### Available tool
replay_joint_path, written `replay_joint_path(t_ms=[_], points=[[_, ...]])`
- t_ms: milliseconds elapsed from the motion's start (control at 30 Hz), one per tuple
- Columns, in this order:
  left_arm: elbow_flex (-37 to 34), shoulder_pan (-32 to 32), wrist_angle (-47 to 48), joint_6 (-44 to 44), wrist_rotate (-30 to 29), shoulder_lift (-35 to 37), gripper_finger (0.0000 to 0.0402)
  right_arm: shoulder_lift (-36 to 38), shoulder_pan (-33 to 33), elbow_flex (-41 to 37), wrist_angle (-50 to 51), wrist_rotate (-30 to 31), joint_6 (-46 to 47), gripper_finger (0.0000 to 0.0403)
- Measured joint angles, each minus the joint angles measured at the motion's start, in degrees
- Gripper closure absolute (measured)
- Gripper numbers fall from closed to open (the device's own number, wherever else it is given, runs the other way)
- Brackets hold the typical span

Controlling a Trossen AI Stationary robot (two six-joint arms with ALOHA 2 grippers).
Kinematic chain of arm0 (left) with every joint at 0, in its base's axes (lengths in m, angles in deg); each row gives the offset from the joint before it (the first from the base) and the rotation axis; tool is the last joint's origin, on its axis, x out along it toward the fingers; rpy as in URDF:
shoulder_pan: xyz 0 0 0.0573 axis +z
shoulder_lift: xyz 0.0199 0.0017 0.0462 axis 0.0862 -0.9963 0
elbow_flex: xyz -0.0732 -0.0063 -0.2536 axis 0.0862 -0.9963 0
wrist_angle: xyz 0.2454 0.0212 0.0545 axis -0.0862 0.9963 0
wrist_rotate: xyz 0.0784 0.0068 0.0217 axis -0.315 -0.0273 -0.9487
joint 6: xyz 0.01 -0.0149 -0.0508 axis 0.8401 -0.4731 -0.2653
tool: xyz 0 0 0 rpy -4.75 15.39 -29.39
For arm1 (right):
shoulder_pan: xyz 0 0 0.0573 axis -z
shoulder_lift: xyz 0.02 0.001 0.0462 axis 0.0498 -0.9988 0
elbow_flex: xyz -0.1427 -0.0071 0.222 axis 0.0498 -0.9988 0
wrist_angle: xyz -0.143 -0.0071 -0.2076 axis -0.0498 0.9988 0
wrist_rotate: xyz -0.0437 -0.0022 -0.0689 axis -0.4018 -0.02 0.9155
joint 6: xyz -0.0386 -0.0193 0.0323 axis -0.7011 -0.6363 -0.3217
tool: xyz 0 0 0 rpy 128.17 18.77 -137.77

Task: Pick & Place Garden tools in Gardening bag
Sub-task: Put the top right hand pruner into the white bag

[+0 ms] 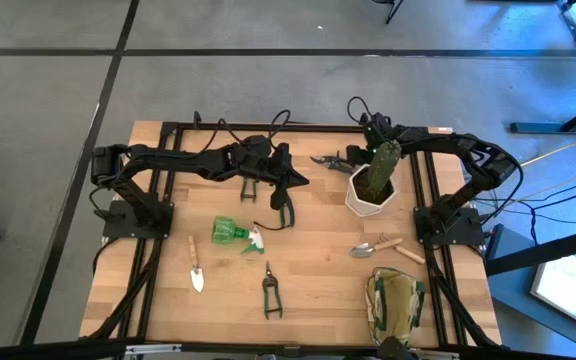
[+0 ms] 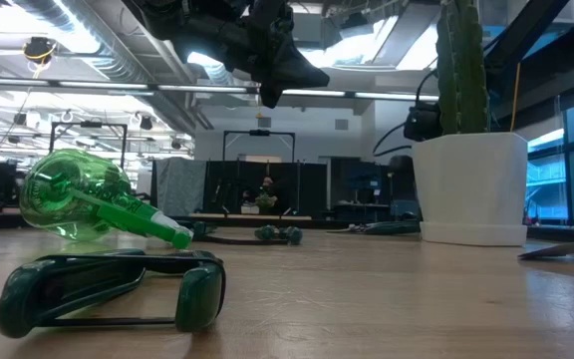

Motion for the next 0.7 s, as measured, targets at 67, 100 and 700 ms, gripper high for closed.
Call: replay_joint_path(t_ms=[67,100,700], points=[[0.0,0.0,0.0,0.0,0.0,0.0,0.0397,0.0,-0.3,0.0,0.0,0.1,0.0,0.038],[0.0,0.0,0.0,0.0,0.0,0.0,0.0399,0.0,-0.4,0.0,0.0,0.1,0.0,0.038],[0.0,0.0,0.0,-0.1,0.0,0.0,0.04,-5.5,-2.2,2.6,-1.0,0.0,0.8,0.038]])
